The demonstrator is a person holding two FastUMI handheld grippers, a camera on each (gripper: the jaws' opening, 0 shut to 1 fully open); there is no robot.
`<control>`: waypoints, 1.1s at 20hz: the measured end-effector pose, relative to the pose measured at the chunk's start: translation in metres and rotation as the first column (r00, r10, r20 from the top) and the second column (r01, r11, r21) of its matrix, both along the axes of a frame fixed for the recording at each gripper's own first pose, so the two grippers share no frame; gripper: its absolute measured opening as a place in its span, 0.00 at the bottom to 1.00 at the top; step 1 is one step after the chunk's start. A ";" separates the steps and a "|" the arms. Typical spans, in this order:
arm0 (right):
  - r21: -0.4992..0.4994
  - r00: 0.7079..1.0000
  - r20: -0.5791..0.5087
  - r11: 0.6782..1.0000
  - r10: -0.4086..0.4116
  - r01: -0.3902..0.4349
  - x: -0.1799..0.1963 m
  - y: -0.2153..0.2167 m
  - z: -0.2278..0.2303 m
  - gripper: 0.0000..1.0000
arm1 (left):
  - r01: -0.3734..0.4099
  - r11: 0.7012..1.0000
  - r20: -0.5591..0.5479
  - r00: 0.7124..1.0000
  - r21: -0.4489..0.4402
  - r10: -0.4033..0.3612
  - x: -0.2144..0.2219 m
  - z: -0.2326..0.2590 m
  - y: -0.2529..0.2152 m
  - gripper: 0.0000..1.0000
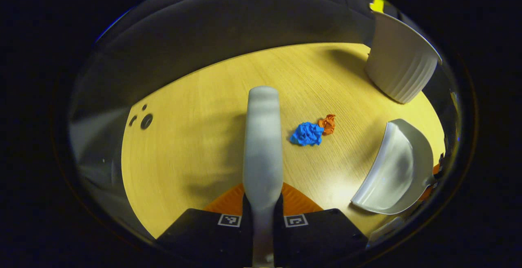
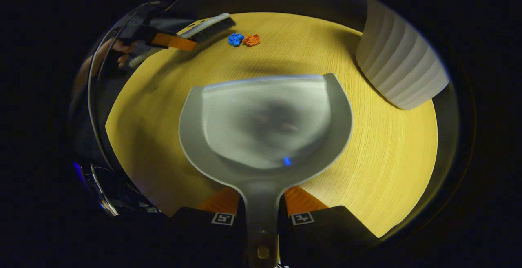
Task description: Pick up the small broom and dustpan from the desktop, sweep the trash into the dustpan with the broom, and then empty the trash into the garbage bin.
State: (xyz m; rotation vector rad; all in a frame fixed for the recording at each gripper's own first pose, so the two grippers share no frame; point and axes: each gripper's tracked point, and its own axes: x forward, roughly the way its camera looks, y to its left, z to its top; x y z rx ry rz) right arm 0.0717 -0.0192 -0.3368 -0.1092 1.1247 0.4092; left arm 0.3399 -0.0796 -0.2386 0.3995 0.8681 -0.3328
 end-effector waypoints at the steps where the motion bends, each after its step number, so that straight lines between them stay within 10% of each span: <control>1: 0.002 1.000 -0.001 1.000 0.007 -0.007 0.001 -0.002 0.000 0.35 | 0.051 0.998 -0.007 0.999 0.026 -0.051 0.007 -0.001 -0.006 0.24; 9: 0.010 0.998 -0.024 0.998 0.057 -0.056 -0.005 0.005 0.010 0.35 | 0.309 0.950 -0.078 0.949 0.042 -0.305 0.017 -0.012 -0.049 0.24; 16: 0.014 0.997 -0.022 0.998 0.067 -0.067 -0.004 0.011 0.015 0.35 | 0.599 0.800 -0.148 0.795 0.032 -0.589 -0.022 -0.021 -0.092 0.25; 22: 0.012 0.997 -0.017 0.998 0.069 -0.069 -0.005 0.010 0.014 0.35 | 0.681 0.727 -0.231 0.696 -0.086 -0.680 -0.069 -0.027 -0.120 0.25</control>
